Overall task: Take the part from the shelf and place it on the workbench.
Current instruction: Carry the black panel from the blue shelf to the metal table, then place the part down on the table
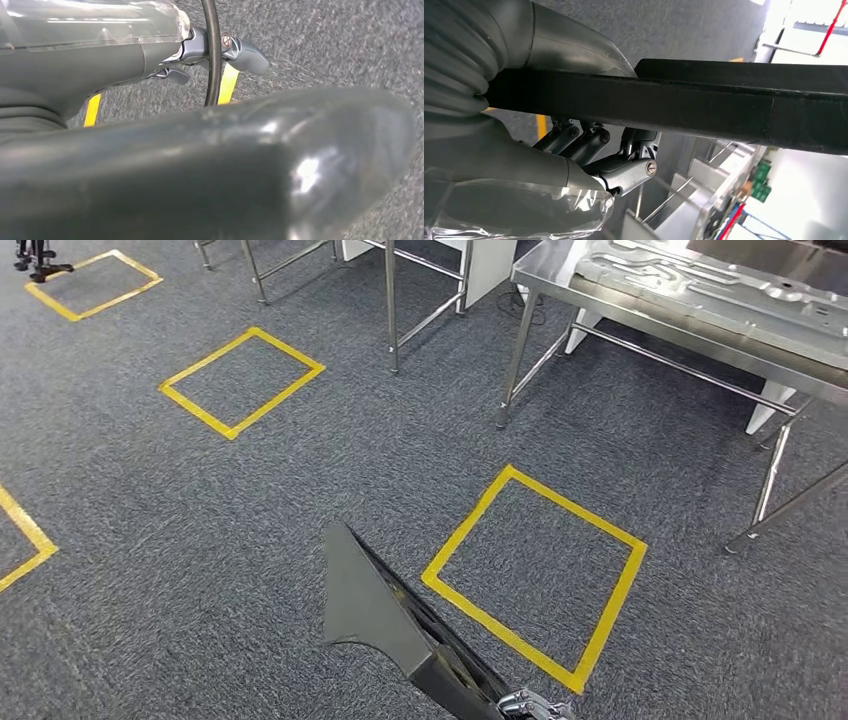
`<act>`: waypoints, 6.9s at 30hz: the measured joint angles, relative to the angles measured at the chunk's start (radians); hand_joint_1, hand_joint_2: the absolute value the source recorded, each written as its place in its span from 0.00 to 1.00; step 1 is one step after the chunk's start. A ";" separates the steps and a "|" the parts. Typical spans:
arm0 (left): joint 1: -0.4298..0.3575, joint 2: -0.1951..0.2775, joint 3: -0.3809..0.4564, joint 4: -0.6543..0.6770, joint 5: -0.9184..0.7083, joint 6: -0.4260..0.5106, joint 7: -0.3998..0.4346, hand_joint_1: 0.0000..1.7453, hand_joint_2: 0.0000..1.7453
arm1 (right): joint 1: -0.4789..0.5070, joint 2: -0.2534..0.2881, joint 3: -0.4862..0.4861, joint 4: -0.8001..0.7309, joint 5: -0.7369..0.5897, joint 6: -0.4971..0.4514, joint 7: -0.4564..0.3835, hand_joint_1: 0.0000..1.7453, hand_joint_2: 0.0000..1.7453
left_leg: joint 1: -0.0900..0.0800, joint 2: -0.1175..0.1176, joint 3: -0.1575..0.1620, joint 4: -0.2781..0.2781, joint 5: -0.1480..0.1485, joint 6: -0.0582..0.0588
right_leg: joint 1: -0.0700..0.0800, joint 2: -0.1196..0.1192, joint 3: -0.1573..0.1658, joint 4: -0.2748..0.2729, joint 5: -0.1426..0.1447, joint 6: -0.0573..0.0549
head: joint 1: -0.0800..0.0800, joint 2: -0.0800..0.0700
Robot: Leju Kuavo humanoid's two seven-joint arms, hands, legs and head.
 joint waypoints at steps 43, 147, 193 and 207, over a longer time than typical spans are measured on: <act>-0.006 -0.006 0.026 0.000 0.003 -0.015 -0.022 0.00 0.00 | -0.003 0.003 -0.006 0.004 0.044 -0.005 0.031 1.00 1.00 | -0.005 -0.048 -0.109 0.238 -0.115 -0.046 | 0.008 0.002 0.154 -0.253 0.069 -0.057 | 0.000 0.000; 0.003 0.016 0.073 0.003 -0.028 -0.062 -0.015 0.00 0.00 | -0.049 0.031 -0.398 -0.115 0.512 -0.057 0.341 1.00 1.00 | -0.027 -0.063 -0.126 0.066 0.069 0.016 | 0.021 0.024 0.271 -0.161 -0.004 -0.017 | 0.003 0.000; -0.325 -0.233 -0.089 0.032 0.040 0.050 0.303 0.00 0.00 | -0.878 0.395 -0.495 0.643 1.240 0.241 0.653 1.00 1.00 | -0.009 -0.053 -0.083 0.061 0.016 -0.025 | 0.006 0.006 0.047 -0.200 0.126 -0.022 | 0.003 0.000; -0.328 -0.245 -0.216 0.031 0.127 0.069 0.320 0.00 0.00 | -1.049 0.304 -0.291 0.885 1.267 0.265 0.627 1.00 1.00 | -0.022 -0.060 -0.130 0.060 0.068 0.010 | 0.024 -0.004 0.069 -0.209 0.114 -0.028 | 0.003 0.000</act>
